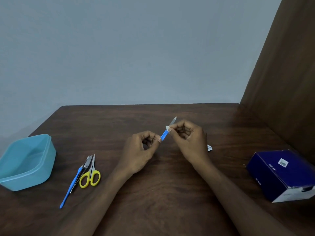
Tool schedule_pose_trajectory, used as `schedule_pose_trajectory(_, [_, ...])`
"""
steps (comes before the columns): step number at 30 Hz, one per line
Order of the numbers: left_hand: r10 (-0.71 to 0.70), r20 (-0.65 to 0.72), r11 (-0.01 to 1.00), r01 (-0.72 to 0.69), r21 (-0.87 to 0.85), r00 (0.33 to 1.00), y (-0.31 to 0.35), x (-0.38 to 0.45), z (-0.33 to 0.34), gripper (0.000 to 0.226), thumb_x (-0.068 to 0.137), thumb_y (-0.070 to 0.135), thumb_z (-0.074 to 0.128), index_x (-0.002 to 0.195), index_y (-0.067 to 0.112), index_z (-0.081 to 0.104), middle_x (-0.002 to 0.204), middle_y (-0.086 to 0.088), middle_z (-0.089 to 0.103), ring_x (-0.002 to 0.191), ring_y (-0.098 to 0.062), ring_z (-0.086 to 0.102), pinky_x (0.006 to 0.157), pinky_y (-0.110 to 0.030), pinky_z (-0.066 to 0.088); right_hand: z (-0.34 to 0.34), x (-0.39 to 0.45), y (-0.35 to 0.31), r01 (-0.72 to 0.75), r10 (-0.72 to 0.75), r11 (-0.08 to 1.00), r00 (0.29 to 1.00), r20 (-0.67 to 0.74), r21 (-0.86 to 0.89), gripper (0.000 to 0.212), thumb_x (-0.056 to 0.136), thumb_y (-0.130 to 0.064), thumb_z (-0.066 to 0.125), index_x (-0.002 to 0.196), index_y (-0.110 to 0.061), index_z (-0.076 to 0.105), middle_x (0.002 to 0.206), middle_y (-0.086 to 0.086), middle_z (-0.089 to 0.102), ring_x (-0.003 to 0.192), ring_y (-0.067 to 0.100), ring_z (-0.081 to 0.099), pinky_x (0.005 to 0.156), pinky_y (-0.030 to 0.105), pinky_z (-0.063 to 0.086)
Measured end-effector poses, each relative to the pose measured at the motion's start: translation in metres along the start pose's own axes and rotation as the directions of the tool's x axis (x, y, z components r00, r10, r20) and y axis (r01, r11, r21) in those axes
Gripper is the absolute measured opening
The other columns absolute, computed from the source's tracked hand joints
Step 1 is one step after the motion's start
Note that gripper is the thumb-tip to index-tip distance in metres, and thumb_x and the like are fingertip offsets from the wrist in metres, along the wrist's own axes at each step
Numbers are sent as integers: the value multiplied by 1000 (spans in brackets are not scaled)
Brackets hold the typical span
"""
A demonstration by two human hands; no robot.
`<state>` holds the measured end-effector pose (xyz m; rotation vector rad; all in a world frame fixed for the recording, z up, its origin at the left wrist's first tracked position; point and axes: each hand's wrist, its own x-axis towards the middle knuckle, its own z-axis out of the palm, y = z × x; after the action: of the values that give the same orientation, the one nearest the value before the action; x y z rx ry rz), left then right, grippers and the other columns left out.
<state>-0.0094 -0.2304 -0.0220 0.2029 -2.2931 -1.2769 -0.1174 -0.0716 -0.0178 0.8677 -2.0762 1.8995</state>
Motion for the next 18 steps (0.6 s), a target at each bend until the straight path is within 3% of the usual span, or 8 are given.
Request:
schedule_pose_trajectory(6, [-18, -19, 997, 17, -69, 1000, 3, 0, 0, 7, 98, 33, 78, 92, 31, 81, 83, 9, 77, 76, -9, 69, 67, -26, 55, 4, -4, -1, 3, -4, 999, 1000, -29, -33, 18, 88, -15, 87, 77, -19, 73, 78, -6, 79, 74, 22, 78, 72, 49, 65])
schedule_pose_trajectory(11, [3, -20, 1000, -3, -29, 1000, 1, 0, -1, 4, 96, 34, 80, 94, 31, 81, 86, 12, 79, 78, -6, 72, 70, -26, 59, 4, -5, -9, 92, -95, 988, 995, -22, -126, 16, 89, -15, 84, 78, -20, 73, 74, -11, 75, 65, 9, 70, 63, 31, 59])
schedule_pose_trajectory(15, [-9, -17, 1000, 9, 12, 1000, 2, 0, 0, 2, 95, 31, 82, 93, 32, 82, 83, 14, 78, 75, -6, 71, 65, -18, 54, -1, -2, -7, 43, -58, 989, 992, -109, -139, 12, 89, -14, 84, 82, -20, 76, 73, -9, 74, 65, 12, 69, 65, 38, 60])
schedule_pose_trajectory(18, [-18, -34, 1000, 18, 17, 999, 1, 1, 1, 2, 94, 30, 82, 92, 32, 83, 81, 15, 78, 73, -7, 72, 63, -18, 54, -3, -5, -8, 169, -196, 953, 977, -85, -251, 12, 89, -10, 82, 84, -20, 76, 76, -9, 71, 67, 12, 66, 64, 34, 57])
